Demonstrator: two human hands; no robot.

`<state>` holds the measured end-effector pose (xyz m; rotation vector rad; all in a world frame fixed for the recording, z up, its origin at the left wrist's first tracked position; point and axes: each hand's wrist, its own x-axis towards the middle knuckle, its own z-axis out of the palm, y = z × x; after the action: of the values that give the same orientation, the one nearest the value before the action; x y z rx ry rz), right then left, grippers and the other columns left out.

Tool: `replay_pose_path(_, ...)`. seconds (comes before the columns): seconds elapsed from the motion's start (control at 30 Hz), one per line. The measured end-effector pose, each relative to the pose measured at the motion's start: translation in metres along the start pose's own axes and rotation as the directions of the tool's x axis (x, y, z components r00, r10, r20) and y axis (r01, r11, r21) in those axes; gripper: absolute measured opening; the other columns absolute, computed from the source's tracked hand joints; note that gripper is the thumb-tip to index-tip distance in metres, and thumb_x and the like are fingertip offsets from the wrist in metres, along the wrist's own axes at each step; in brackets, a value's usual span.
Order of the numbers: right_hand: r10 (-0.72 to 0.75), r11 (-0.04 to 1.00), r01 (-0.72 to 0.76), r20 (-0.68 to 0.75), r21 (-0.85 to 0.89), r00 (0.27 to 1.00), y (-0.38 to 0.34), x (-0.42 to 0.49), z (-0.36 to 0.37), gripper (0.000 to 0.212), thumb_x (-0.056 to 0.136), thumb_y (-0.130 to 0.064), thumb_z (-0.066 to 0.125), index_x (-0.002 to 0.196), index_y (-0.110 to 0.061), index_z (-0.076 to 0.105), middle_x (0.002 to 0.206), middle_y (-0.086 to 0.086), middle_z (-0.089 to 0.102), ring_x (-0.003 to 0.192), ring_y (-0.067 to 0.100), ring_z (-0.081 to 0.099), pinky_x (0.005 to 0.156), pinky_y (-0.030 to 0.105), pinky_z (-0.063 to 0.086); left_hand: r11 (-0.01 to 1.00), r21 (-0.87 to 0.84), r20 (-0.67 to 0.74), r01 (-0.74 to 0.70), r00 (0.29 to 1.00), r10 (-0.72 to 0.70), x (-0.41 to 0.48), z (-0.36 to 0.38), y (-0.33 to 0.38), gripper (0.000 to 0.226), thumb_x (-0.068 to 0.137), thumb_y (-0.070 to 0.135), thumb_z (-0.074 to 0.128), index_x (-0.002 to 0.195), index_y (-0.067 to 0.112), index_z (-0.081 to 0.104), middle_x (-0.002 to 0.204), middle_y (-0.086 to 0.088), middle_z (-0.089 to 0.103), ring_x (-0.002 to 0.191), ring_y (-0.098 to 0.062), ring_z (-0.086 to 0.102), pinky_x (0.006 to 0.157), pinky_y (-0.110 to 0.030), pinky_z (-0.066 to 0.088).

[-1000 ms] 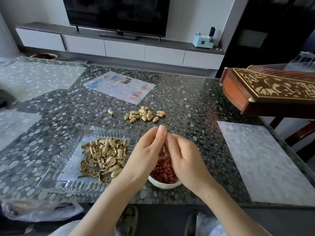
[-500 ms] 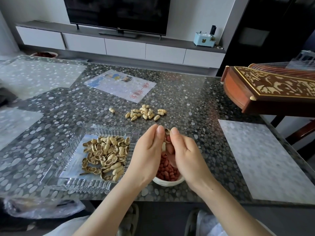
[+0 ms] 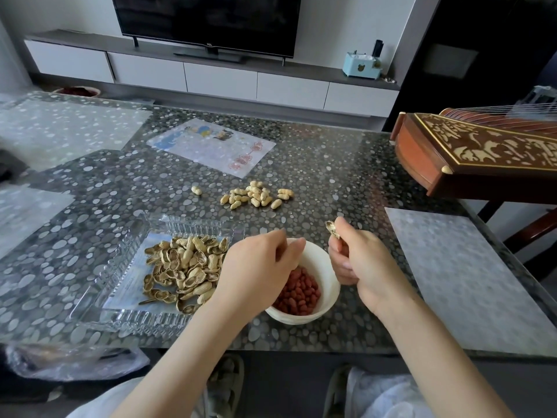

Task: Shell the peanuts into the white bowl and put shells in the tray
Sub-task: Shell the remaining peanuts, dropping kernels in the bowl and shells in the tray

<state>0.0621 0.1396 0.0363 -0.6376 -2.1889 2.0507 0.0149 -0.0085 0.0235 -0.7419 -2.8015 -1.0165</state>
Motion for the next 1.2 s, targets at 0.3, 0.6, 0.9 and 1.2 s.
replay_pose_path(0.3, -0.134, 0.973, 0.140, 0.046, -0.182, 0.990, 0.007, -0.001, 0.007, 0.051, 0.099, -0.042, 0.042, 0.058, -0.013, 0.051, 0.045, -0.006, 0.039, 0.042, 0.008, 0.035, 0.046, 0.021, 0.029, 0.972, -0.170, -0.078, 0.161, 0.981, -0.176, 0.010, -0.016, -0.024, 0.042, 0.095, 0.039, 0.046, 0.073, 0.007, 0.061, 0.053, -0.001, 0.050, 0.042, -0.013, 0.035, 0.044, -0.022, 0.029)
replay_pose_path(0.6, -0.572, 0.513, 0.619, 0.300, -0.595, 0.763, 0.017, 0.004, 0.062, 0.035, 0.092, -0.037, 0.059, 0.069, -0.012, 0.064, 0.057, -0.002, 0.053, 0.057, 0.016, 0.049, 0.053, 0.030, 0.038, 0.912, 0.020, -0.186, 0.410, 0.898, -0.399, 0.015, -0.056, -0.093, 0.031, 0.095, 0.022, 0.050, 0.075, 0.001, 0.061, 0.061, -0.009, 0.059, 0.051, -0.022, 0.049, 0.047, -0.026, 0.033)
replay_pose_path(0.9, -0.477, 0.294, 0.574, 0.404, -0.764, 0.781, -0.001, 0.028, 0.100, 0.029, 0.097, -0.029, 0.052, 0.120, -0.018, 0.064, 0.108, -0.002, 0.067, 0.097, 0.016, 0.062, 0.081, 0.026, 0.046, 0.920, -0.038, -0.198, 0.390, 0.899, -0.390, 0.015, -0.065, -0.106, 0.024, 0.095, 0.030, 0.051, 0.100, 0.012, 0.066, 0.061, 0.002, 0.056, 0.049, -0.014, 0.052, 0.048, -0.024, 0.035)
replay_pose_path(1.2, -0.193, 0.206, 0.138, 0.098, -0.969, 0.976, 0.001, 0.154, 0.061, 0.045, 0.095, -0.006, 0.049, 0.136, -0.024, 0.049, 0.137, 0.006, 0.051, 0.122, 0.027, 0.050, 0.092, 0.034, 0.042, 0.930, -0.119, -0.296, 0.347, 0.882, -0.367, 0.022, -0.065, -0.103, 0.023, 0.096, 0.027, 0.048, 0.100, 0.011, 0.065, 0.062, 0.007, 0.053, 0.049, -0.009, 0.045, 0.046, -0.023, 0.030)
